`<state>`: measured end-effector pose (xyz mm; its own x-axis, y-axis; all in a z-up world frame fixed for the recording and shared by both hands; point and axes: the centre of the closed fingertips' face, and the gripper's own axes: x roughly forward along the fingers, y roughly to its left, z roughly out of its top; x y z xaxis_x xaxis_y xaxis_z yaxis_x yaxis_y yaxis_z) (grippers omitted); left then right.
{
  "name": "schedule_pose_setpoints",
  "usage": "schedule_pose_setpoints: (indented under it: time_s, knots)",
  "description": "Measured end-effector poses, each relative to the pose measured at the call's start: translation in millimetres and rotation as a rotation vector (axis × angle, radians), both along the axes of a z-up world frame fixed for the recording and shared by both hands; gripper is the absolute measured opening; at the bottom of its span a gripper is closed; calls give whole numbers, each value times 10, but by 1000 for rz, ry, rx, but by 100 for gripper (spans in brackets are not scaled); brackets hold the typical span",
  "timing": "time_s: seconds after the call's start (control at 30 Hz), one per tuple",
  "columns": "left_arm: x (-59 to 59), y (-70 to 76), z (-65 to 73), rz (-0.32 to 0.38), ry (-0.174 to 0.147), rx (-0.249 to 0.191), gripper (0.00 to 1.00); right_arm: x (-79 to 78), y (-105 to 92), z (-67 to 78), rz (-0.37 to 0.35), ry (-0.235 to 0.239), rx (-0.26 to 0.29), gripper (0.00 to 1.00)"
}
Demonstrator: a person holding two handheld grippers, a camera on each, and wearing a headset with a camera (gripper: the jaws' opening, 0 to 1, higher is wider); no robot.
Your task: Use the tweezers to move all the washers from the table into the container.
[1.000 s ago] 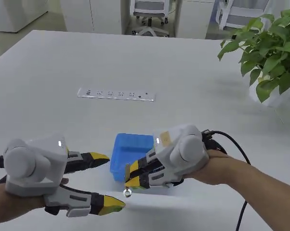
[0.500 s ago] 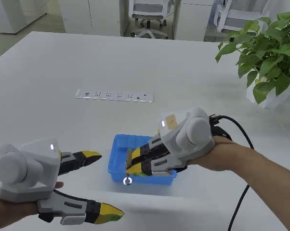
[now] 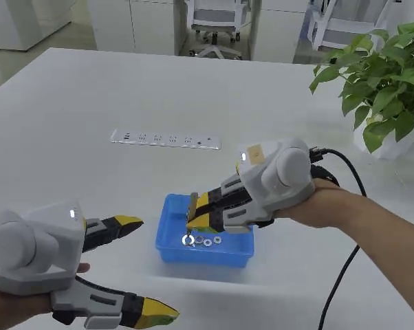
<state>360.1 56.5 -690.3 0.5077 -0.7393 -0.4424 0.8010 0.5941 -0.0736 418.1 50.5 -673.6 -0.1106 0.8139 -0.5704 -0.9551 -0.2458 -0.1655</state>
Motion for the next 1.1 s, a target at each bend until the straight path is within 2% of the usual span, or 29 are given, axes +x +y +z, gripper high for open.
schedule_pose_setpoints:
  time_s: [0.43,0.77,1.1]
  knots:
    - [34,-34,17,23,7,-19,99,239,15,-182,-33,-19,-7,8]
    - [96,-14,14,40,11,-38,99,344,34,-362,-57,-11,-12,8]
    - [116,-23,6,47,18,-34,98,439,79,-541,-82,-4,-22,8]
